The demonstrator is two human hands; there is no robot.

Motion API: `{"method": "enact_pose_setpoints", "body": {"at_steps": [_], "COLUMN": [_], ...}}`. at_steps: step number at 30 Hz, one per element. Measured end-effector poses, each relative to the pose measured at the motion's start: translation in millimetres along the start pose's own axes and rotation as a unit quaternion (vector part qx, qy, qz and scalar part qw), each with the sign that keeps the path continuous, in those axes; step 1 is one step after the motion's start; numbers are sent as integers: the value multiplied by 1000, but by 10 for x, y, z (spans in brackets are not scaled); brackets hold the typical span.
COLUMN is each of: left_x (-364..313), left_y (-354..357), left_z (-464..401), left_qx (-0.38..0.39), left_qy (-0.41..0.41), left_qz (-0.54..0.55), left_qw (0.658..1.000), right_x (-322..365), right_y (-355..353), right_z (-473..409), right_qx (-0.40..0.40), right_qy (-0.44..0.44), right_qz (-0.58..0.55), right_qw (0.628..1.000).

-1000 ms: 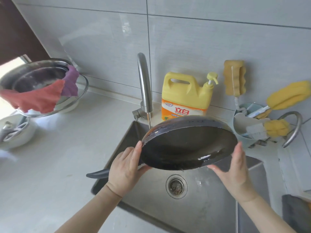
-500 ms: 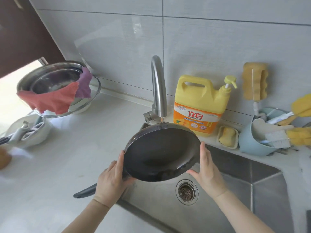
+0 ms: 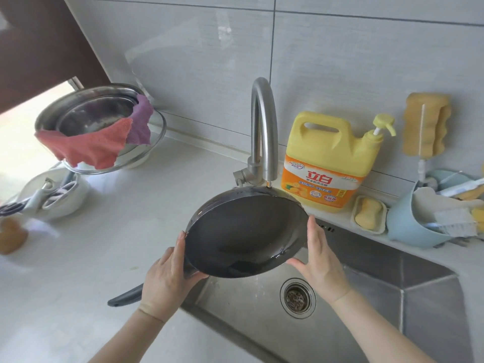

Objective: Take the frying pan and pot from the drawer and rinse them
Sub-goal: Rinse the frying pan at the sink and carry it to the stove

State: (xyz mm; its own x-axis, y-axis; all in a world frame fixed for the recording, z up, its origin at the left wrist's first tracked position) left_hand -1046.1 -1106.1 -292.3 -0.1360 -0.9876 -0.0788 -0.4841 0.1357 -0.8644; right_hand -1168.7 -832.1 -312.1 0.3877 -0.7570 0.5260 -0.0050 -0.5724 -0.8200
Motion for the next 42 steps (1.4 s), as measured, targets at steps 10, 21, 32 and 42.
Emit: {"method": "enact_pose_setpoints", "body": {"at_steps": [10, 21, 32, 42], "left_x": [-440, -463, 88, 199], "left_y": [225, 273, 20, -118], "left_z": [-430, -443, 0, 184], "left_qx": [-29, -4, 30, 21], "left_qy": [77, 80, -27, -45], "left_qz": [46, 58, 36, 11], "left_qw": [996, 995, 999, 999], "right_x": [-584, -606, -18, 244], "right_y": [-369, -413, -14, 119], "right_z": [142, 187, 21, -50], "right_qx": [-37, -29, 30, 30], "right_qy": [78, 82, 7, -32], "right_qz": [-5, -17, -7, 26], "right_qw": [996, 996, 999, 999]}}
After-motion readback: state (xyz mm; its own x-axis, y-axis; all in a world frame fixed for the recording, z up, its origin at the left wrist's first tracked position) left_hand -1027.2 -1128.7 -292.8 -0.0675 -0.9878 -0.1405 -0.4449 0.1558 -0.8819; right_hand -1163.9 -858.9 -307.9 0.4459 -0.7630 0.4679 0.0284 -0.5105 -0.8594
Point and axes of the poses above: each hand's wrist, its own z-axis away from the middle knuckle, its own y-axis out of the palm, x = y × z, the point moved 6 cm from there along -z, towards the middle knuckle, and after that the axes turned 14 degrees about y, right-handed, at the moved point
